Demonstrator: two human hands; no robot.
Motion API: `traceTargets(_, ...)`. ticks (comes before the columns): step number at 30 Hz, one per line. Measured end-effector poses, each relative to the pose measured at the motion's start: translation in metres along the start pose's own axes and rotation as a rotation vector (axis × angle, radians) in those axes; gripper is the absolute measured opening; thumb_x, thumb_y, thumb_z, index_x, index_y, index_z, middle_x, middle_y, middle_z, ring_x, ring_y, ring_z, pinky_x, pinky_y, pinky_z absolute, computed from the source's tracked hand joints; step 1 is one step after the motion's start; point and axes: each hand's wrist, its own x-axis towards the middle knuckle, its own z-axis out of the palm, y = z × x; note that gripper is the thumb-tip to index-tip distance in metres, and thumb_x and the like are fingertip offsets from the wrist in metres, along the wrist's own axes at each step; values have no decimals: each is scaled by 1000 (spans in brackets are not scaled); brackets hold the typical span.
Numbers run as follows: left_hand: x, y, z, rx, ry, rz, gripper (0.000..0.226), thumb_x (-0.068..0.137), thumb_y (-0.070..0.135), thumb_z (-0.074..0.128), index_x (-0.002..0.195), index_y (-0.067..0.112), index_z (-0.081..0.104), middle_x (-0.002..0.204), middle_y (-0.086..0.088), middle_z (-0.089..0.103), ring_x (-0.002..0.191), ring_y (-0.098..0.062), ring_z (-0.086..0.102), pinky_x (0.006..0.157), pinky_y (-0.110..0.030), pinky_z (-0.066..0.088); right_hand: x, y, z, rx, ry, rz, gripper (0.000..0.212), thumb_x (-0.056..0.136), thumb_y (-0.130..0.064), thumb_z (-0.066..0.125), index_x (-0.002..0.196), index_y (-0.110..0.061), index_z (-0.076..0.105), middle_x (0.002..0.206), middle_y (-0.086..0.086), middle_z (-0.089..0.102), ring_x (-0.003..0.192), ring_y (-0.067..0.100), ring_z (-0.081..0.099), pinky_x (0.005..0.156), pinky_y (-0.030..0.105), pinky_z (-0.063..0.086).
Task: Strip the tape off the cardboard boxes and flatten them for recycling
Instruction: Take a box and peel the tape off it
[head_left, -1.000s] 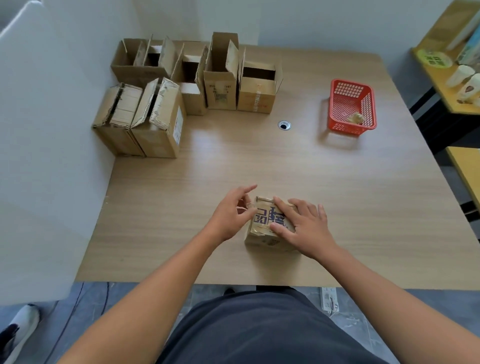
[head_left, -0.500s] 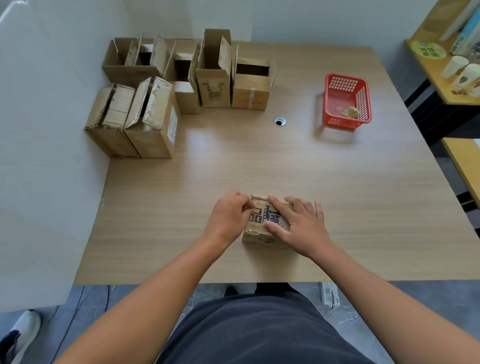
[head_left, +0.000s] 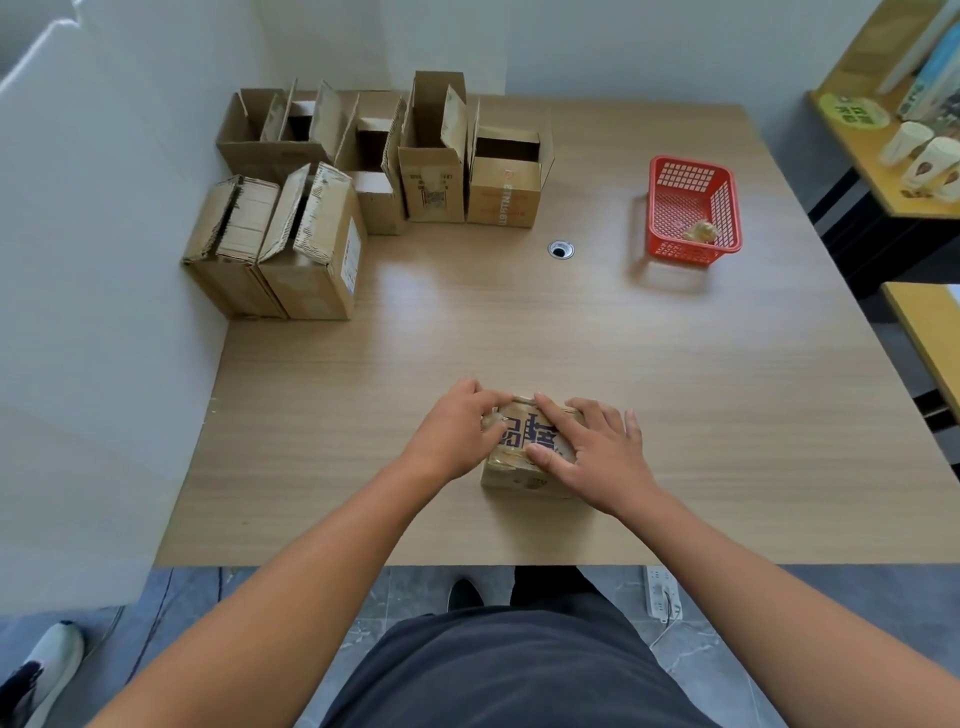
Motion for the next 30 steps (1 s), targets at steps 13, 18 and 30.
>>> traceTargets(13, -34, -11, 27, -619, 263, -176, 14, 97, 2, 65, 97, 9, 76, 105, -1, 77, 101, -18, 72, 94, -31, 57, 0, -2, 2, 2, 5, 18, 78, 78, -93, 7, 151, -67, -1, 152, -8, 32, 146, 20, 23, 123, 59, 0)
traceTargets(18, -46, -19, 39, -1006, 179, -281, 17, 105, 6, 52, 97, 11, 66, 103, -7, 76, 101, -22, 70, 95, -36, 57, -1, -2, 3, 1, 25, 7, 78, 79, -92, 7, 152, -65, 3, 151, -7, 33, 144, 20, 24, 124, 60, 3)
traceTargets(30, -29, -28, 11, -480, -18, -231, 39, 92, 18, 74, 130, 27, 67, 125, 4, 62, 101, -14, 64, 94, -25, 52, -3, -1, -5, 23, -70, -13, 87, 72, -95, 18, 151, -66, -1, 158, -8, 22, 148, 21, 16, 122, 62, -2)
